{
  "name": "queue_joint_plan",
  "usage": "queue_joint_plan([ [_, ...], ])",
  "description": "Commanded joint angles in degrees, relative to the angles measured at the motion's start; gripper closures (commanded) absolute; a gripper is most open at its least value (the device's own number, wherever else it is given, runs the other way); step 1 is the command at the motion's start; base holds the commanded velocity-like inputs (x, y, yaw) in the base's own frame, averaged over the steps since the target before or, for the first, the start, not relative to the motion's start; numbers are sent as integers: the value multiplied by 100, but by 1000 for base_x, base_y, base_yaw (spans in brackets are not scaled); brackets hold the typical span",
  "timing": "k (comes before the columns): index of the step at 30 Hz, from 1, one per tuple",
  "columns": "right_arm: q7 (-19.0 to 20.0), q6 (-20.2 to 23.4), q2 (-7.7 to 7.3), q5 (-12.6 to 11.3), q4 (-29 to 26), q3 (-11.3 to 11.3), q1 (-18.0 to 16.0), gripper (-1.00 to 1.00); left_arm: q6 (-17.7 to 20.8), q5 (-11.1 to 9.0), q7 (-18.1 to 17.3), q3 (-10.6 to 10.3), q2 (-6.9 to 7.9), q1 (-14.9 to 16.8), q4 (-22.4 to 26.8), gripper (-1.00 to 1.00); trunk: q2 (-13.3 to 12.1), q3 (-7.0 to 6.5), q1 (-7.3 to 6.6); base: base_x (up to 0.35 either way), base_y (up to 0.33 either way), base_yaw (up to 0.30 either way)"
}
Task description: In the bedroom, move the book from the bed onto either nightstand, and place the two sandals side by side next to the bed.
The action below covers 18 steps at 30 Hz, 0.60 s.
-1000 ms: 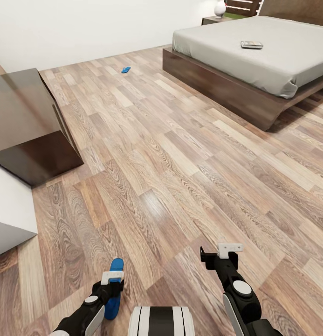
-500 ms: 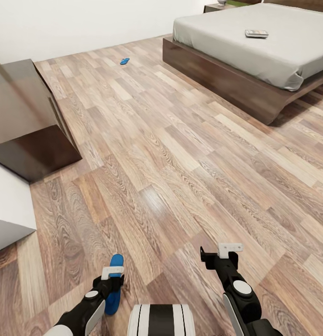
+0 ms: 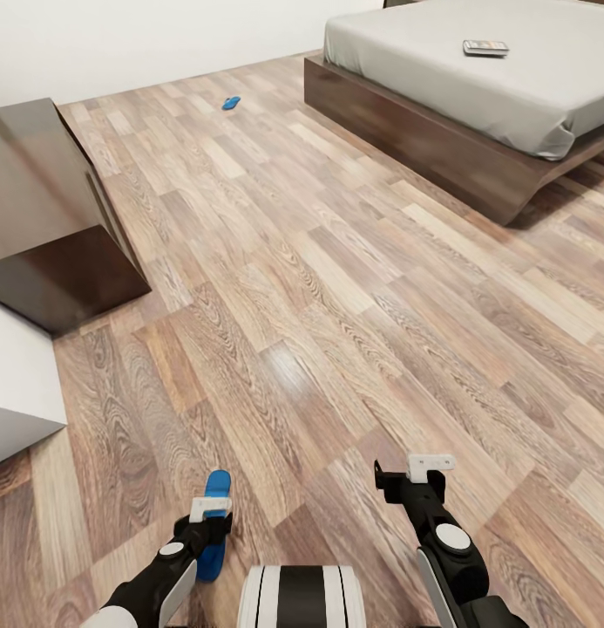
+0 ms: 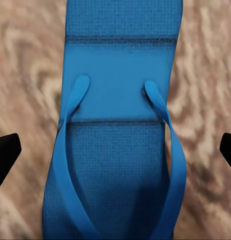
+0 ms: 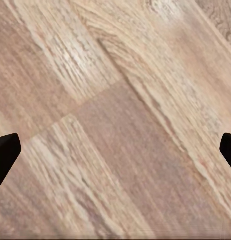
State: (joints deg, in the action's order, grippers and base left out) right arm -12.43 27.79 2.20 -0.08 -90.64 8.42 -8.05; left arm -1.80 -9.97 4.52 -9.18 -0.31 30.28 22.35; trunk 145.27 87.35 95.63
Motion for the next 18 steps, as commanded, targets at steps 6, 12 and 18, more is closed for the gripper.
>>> queue_joint_plan([
  [6, -32, 35, -1, -1, -6, 10, -3, -100, -21, -58, 40, -49, 4, 4, -3, -100, 5, 70, 7, 0, 0, 0],
  [12, -32, 32, -1, -1, -6, 10, -3, -100, -22, -58, 40, -49, 4, 4, 3, -100, 5, 70, 7, 0, 0, 0],
  [18, -32, 17, -1, -1, -6, 10, -3, -100, -22, -58, 40, -49, 4, 4, 5, -100, 5, 70, 7, 0, 0, 0],
])
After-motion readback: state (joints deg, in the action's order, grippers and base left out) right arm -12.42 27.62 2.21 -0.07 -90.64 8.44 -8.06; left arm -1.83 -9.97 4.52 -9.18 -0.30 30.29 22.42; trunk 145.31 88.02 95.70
